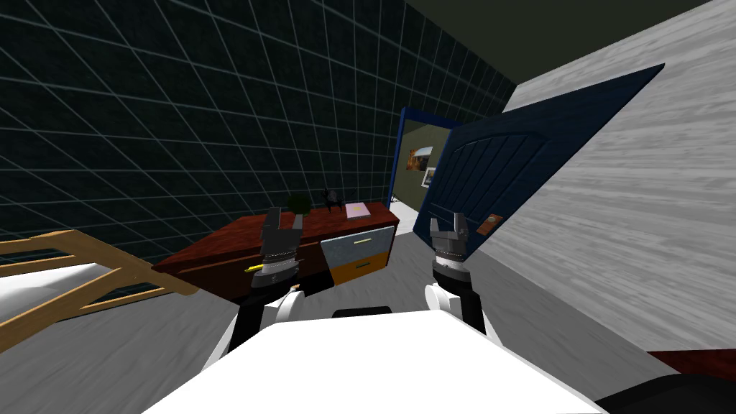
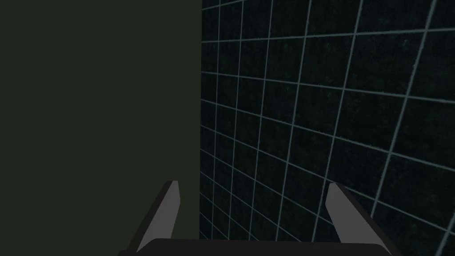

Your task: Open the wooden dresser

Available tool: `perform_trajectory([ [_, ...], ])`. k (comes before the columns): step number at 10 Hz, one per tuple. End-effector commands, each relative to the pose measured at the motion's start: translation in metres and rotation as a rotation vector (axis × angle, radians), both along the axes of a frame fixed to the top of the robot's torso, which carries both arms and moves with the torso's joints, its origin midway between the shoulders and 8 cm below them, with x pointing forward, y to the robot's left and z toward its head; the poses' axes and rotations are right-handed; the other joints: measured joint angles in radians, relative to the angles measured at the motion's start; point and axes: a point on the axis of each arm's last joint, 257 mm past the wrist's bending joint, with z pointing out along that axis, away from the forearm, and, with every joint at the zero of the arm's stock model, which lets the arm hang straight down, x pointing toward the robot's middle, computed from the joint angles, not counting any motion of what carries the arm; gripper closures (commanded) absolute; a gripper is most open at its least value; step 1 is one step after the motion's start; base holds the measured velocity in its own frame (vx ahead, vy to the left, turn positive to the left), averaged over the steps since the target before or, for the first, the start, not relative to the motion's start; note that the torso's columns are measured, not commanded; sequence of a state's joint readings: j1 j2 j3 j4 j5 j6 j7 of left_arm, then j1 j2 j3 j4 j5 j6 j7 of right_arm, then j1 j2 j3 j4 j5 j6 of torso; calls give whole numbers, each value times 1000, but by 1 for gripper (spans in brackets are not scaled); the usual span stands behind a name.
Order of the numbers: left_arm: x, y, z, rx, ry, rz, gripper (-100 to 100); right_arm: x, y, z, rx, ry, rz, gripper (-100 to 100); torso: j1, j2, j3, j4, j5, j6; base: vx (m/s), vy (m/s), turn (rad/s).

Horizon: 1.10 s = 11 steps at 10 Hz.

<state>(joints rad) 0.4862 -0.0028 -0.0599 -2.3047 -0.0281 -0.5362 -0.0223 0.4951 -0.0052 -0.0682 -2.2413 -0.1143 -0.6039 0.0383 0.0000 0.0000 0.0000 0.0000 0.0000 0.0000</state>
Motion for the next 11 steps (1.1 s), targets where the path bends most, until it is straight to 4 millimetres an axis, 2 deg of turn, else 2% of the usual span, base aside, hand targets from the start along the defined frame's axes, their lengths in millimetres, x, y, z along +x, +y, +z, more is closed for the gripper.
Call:
perform_trajectory([
  [1, 0, 0, 0, 0, 0, 0, 0, 0, 0, 0, 0, 0, 0, 0, 0, 40, -82, 41, 0, 0, 0, 0, 0],
  [9, 0, 0, 0, 0, 0, 0, 0, 0, 0, 0, 0, 0, 0, 0, 0, 618, -1234, 617, 0, 0, 0, 0, 0],
  [10, 3, -3, -5, 27, 14, -13, -100, 0, 0, 0, 0, 0, 0, 0, 0, 691, -1382, 691, 0, 0, 14, -12, 5],
  [11, 5, -5, -10, 46, 26, -22, -100, 0, 0, 0, 0, 0, 0, 0, 0, 725, -1451, 724, 0, 0, 21, -26, 9],
])
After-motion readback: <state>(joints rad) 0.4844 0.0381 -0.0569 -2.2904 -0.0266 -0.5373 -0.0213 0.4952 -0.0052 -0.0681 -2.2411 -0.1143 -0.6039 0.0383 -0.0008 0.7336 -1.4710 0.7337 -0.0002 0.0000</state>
